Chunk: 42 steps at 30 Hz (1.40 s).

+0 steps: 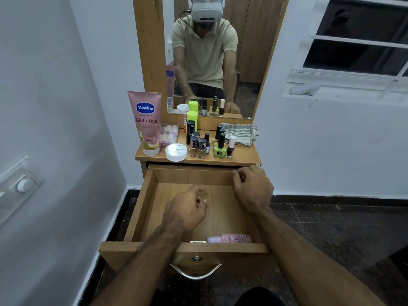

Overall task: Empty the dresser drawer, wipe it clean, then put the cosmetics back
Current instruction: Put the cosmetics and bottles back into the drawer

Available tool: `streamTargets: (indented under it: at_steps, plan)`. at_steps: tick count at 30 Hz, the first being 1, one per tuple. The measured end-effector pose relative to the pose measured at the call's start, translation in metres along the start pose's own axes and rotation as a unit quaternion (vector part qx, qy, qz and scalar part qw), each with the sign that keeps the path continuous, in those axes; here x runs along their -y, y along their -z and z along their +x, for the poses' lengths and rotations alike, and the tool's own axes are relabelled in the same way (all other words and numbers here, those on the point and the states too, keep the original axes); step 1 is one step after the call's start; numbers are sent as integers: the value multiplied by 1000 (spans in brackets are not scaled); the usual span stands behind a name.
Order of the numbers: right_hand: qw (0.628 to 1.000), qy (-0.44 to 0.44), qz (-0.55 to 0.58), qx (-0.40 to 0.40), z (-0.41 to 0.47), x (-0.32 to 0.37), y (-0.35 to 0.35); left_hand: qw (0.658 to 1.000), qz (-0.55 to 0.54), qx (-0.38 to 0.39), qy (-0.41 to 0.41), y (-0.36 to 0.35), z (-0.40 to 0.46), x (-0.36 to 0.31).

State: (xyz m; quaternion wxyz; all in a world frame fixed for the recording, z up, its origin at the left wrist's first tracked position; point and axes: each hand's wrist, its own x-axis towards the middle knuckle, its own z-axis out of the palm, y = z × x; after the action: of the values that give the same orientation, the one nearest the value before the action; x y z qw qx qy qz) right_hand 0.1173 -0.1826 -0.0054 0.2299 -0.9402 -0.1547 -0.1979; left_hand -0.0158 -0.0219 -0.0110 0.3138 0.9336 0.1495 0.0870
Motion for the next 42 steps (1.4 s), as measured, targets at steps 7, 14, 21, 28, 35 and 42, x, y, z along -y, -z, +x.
streamTargets:
  at_steps: [7,14,21,28,35,42]
  plan:
    - [982,10,177,-63,33,24,25,1000,-3,2,-4,-1,2,0]
    - [983,74,159,58,73,28,35,1000,-10,-2,-2,0,2,0]
    - [974,-3,225,2,52,22,56,1000,-10,-7,-8,0,2,0]
    - [926,66,285,238,18,39,61,998,-45,-20,-38,5,-1,-5]
    - [913,58,295,276,9,52,60,997,-14,-28,-65,4,0,-3]
    - [924,62,257,275,5,52,64,998,8,-8,-60,4,1,-1]
